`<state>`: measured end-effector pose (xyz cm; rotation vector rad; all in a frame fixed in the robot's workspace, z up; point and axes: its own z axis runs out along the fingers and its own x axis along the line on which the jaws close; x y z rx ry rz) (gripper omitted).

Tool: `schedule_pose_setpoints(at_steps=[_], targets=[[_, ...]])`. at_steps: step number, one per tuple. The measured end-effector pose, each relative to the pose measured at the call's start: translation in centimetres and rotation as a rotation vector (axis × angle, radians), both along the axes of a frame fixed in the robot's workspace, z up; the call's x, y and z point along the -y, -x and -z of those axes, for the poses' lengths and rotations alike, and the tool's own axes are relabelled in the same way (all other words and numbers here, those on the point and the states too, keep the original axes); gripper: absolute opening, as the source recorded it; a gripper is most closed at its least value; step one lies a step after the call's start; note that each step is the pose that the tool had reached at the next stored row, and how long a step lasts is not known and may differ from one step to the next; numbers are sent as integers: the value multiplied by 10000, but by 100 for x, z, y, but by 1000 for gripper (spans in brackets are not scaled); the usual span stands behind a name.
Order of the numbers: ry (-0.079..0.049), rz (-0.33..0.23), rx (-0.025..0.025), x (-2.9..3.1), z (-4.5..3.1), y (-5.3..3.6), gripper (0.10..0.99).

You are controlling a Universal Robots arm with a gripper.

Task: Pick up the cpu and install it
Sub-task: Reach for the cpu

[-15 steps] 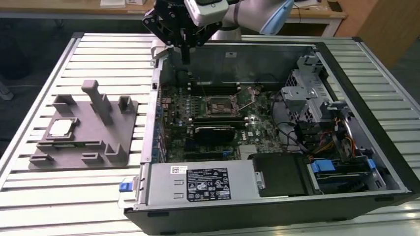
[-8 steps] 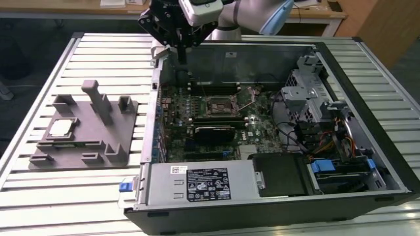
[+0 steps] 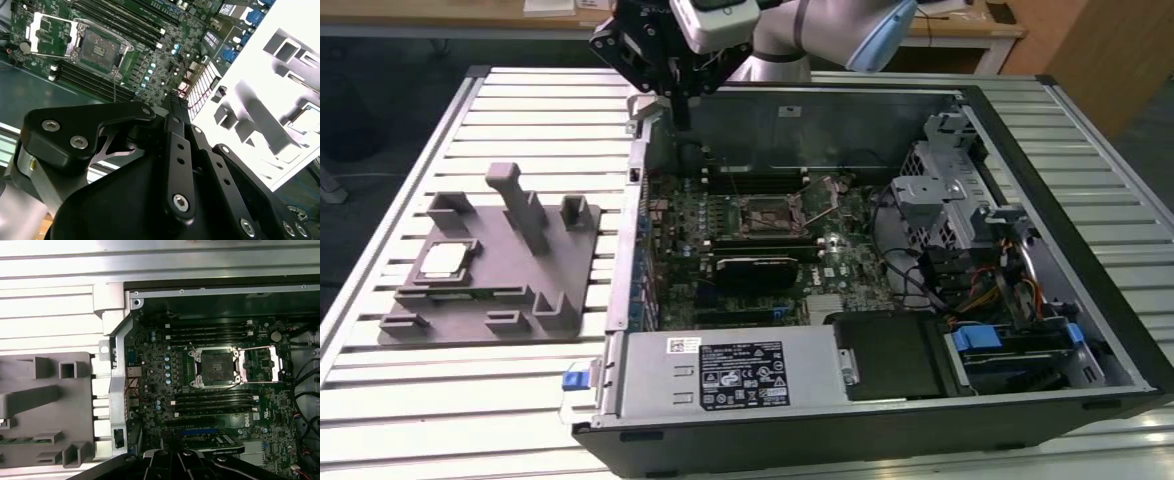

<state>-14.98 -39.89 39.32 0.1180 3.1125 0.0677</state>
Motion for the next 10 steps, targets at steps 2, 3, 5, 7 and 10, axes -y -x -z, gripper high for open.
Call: schedule_pose_setpoints(at_steps=[2, 3, 5, 7, 10], targets=[[1, 0, 0, 0, 0, 18, 106], [0, 0, 0, 0, 0, 28, 106], [0, 0, 0, 0, 1, 51, 106], [1, 0, 0, 0, 1, 77, 106], [0, 0, 0, 0, 2, 118, 106]])
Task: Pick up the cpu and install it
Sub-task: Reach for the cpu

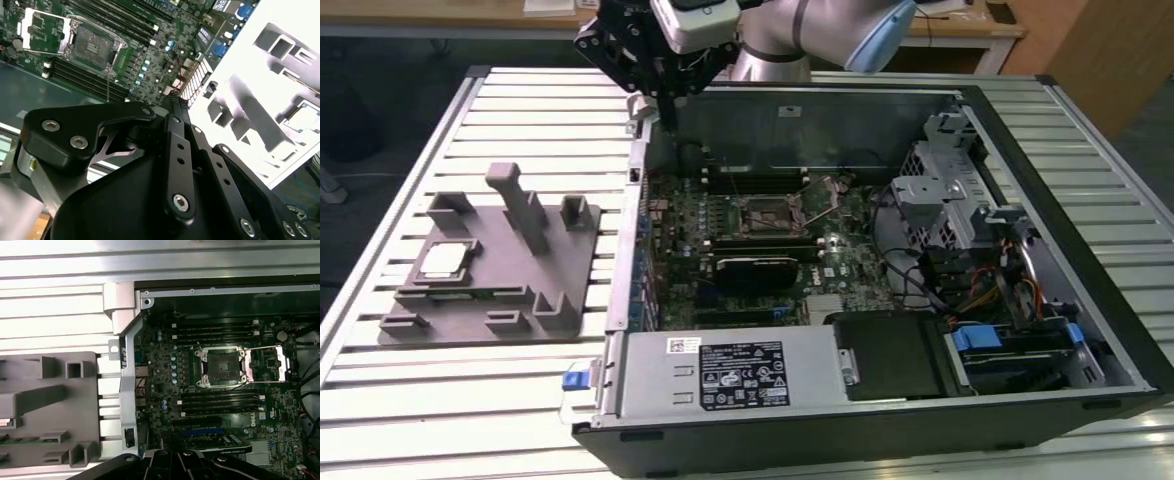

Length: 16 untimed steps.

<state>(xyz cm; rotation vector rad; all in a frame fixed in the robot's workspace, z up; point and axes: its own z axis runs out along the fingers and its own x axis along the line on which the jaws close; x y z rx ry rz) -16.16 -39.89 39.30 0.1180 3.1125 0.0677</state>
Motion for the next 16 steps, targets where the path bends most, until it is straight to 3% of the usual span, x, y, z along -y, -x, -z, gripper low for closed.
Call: schedule_pose_setpoints(at_steps=[16], targets=[[1, 0, 0, 0, 5, 191, 106]])
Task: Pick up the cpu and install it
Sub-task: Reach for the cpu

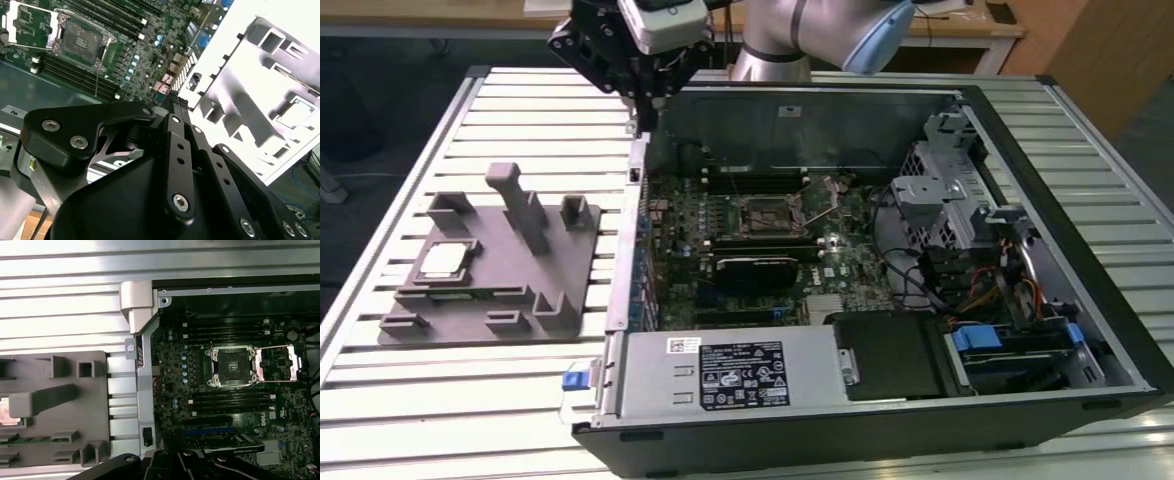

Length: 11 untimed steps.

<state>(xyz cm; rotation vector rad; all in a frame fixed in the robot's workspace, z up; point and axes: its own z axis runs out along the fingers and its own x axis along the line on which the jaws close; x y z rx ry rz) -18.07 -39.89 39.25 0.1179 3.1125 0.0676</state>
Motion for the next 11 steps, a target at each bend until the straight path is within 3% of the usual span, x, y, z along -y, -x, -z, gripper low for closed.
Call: schedule_pose_setpoints(at_steps=[11], targets=[[0, 0, 0, 0, 8, 160, 106]])
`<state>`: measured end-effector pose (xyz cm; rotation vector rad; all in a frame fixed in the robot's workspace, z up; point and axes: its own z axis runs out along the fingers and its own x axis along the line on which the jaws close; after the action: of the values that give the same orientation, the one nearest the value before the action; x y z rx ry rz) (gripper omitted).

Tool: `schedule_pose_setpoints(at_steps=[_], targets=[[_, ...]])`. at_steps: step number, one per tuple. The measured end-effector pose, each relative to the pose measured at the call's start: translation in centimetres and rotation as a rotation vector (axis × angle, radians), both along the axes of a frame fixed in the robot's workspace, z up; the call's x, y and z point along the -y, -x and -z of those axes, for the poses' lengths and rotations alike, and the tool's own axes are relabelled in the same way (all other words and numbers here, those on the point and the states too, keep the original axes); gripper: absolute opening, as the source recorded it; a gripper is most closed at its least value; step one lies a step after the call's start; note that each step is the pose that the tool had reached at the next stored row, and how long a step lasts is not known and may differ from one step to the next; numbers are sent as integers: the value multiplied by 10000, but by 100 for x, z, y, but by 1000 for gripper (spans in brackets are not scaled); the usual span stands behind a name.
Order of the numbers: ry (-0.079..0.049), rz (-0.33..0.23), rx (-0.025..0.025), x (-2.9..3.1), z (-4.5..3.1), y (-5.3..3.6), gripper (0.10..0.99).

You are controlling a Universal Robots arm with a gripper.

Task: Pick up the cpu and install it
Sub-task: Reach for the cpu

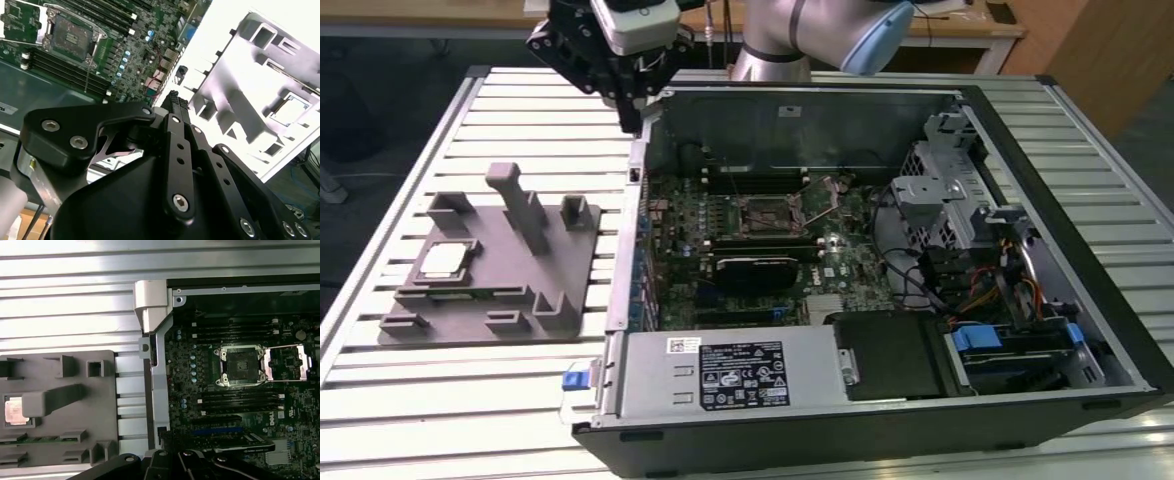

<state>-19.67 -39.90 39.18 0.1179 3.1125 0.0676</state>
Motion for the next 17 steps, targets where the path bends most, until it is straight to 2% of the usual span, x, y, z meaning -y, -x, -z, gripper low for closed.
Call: schedule_pose_setpoints(at_steps=[17], targets=[[-2, 1, 2, 0, 65, 251, 106]])
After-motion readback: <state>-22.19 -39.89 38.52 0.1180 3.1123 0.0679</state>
